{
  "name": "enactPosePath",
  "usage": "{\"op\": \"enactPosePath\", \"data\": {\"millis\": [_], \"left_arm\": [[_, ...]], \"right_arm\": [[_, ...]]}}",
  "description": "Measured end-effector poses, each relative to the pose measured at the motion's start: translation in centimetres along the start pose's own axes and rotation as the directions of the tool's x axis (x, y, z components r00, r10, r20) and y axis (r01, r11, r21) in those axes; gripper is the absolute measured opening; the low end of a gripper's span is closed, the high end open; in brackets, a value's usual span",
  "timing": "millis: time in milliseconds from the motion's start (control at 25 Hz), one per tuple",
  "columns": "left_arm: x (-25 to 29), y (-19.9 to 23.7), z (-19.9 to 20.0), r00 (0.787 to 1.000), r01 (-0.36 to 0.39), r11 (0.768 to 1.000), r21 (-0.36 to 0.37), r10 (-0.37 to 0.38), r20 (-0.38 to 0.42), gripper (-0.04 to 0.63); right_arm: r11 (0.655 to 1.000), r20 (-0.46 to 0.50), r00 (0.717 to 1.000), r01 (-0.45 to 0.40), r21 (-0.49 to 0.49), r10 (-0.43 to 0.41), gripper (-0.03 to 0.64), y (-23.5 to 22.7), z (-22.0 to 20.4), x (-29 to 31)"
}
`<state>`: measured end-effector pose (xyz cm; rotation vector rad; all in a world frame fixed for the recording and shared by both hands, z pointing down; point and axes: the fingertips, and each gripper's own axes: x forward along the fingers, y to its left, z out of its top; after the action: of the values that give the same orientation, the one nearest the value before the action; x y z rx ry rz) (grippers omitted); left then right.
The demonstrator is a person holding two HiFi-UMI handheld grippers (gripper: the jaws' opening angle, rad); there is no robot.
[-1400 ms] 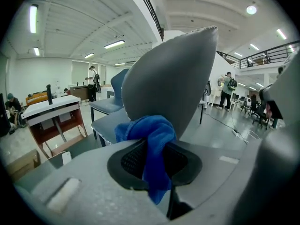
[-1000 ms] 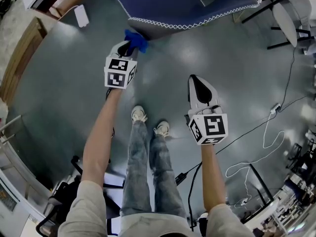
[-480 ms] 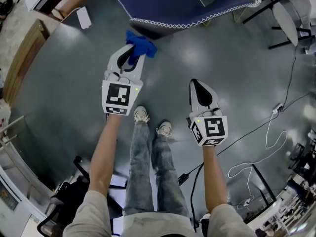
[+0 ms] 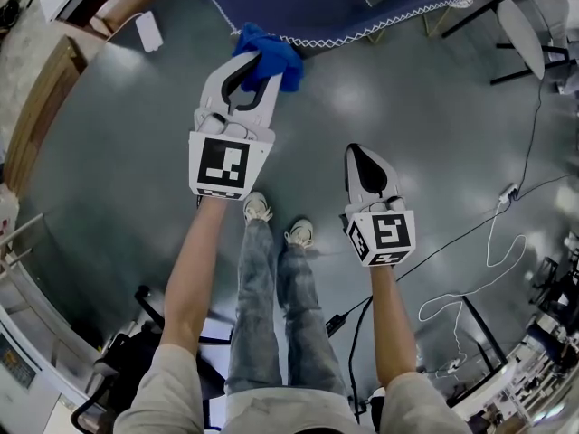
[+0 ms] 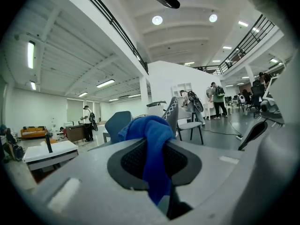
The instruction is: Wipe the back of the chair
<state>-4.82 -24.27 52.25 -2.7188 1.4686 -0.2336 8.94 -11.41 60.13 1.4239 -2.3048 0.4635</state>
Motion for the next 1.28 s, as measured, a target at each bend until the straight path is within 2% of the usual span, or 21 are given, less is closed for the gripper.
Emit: {"op": "enactPosePath", "data": {"millis": [240,520,680,880,1160,1280], "left_arm": [[0.0,0.2,-2.1,1.000,-0.005,1.000,-0.018,0.005,0.009,0.064],[1.9,0.7,-8.7,0.992,-0.018,0.998,-0.065,0.010,-0.124,0.064],[2.8,1.0,-12.5,0.976,-0.020,0.996,-0.092,0.000,-0.216,0.064],[3.1,1.6,-17.1,0.945,-0.033,0.990,-0.135,-0.013,-0.328,0.064],[3.6,1.5,-18.9,0.929,-0.016,0.989,-0.148,-0.040,-0.368,0.067],[3.1,1.5,-19.5,0.916,-0.022,0.989,-0.149,-0.040,-0.399,0.066]], "right_arm": [[1.000,-0.011,1.000,0.002,0.007,-0.002,0.000,-0.3,-0.4,0.4],[1.000,-0.023,1.000,0.005,0.003,-0.005,0.000,-0.7,-0.7,1.1],[1.000,-0.031,0.999,0.017,0.002,-0.017,0.000,-1.5,-1.1,0.9],[1.000,-0.042,0.999,0.021,0.006,-0.021,0.000,-1.8,-1.4,1.0],[1.000,-0.050,0.998,0.028,0.009,-0.028,0.000,-2.4,-1.8,0.9],[1.000,-0.049,0.999,0.022,0.008,-0.022,0.000,-1.9,-1.9,0.7]]}}
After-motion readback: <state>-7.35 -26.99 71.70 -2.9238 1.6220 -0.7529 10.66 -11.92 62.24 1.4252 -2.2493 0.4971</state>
